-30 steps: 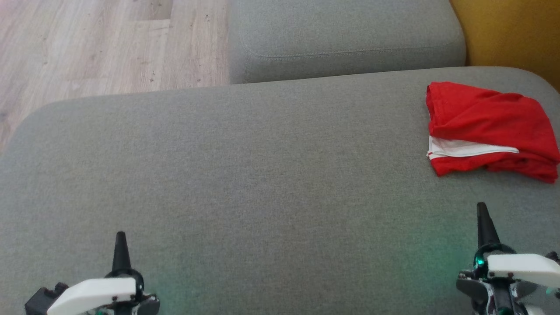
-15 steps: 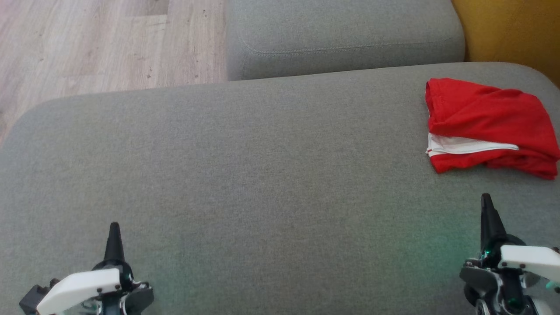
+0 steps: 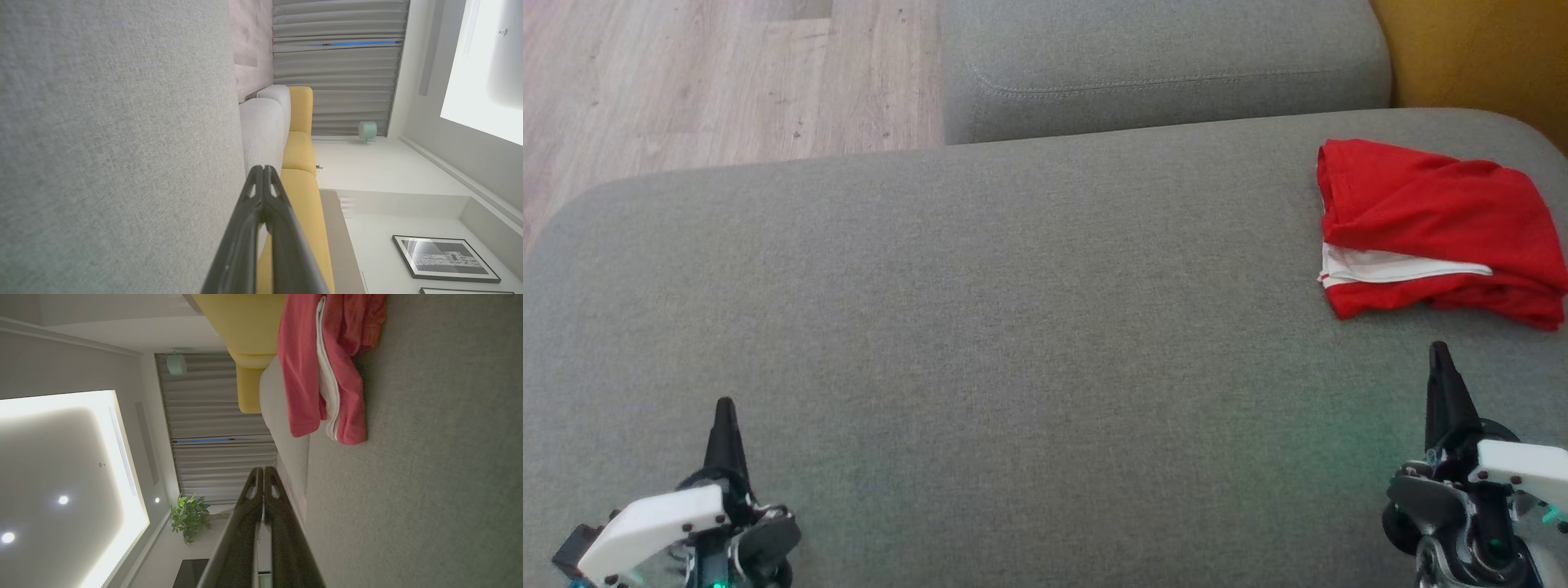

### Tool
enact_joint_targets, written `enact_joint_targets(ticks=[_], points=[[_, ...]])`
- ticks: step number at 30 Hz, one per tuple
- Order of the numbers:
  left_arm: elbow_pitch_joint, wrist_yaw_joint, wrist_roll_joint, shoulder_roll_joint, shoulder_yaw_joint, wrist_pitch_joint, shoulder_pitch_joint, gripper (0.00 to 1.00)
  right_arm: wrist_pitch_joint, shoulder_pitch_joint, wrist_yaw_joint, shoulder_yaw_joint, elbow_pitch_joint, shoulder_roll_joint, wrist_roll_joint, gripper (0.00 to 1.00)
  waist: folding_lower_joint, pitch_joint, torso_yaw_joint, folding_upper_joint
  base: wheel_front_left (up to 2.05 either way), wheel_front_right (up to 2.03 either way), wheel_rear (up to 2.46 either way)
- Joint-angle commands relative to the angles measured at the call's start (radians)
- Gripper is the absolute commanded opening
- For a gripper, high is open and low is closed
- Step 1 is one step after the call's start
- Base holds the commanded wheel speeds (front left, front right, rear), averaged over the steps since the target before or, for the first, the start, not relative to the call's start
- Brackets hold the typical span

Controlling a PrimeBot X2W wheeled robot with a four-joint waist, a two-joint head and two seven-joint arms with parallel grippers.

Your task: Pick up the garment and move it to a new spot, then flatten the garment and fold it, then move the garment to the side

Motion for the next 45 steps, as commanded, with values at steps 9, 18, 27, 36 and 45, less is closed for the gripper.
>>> enact_joint_targets(ticks=[9, 18, 27, 36, 45], points=[[-0.028, -0.007, 0.001, 0.008, 0.044, 0.007, -0.049, 0.00, 0.011, -0.053, -0.001, 0.015, -0.030, -0.018, 0.003, 0.00, 0.0000, 0.000, 0.000, 0.0000, 0.00, 0.00, 0.00], [-0.028, -0.007, 0.004, 0.005, 0.048, 0.010, -0.049, 0.00, 0.013, -0.053, -0.001, 0.012, -0.030, -0.016, 0.000, 0.00, 0.0000, 0.000, 0.000, 0.0000, 0.00, 0.00, 0.00], [-0.028, -0.007, 0.006, 0.003, 0.051, 0.012, -0.050, 0.00, 0.015, -0.053, -0.001, 0.010, -0.030, -0.014, -0.002, 0.00, 0.0000, 0.000, 0.000, 0.0000, 0.00, 0.00, 0.00], [-0.028, -0.007, 0.009, 0.001, 0.054, 0.015, -0.050, 0.00, 0.017, -0.053, -0.001, 0.007, -0.030, -0.012, -0.004, 0.00, 0.0000, 0.000, 0.000, 0.0000, 0.00, 0.00, 0.00], [-0.027, -0.007, 0.011, -0.001, 0.057, 0.017, -0.050, 0.00, 0.019, -0.054, -0.001, 0.005, -0.030, -0.011, -0.006, 0.00, 0.0000, 0.000, 0.000, 0.0000, 0.00, 0.00, 0.00]])
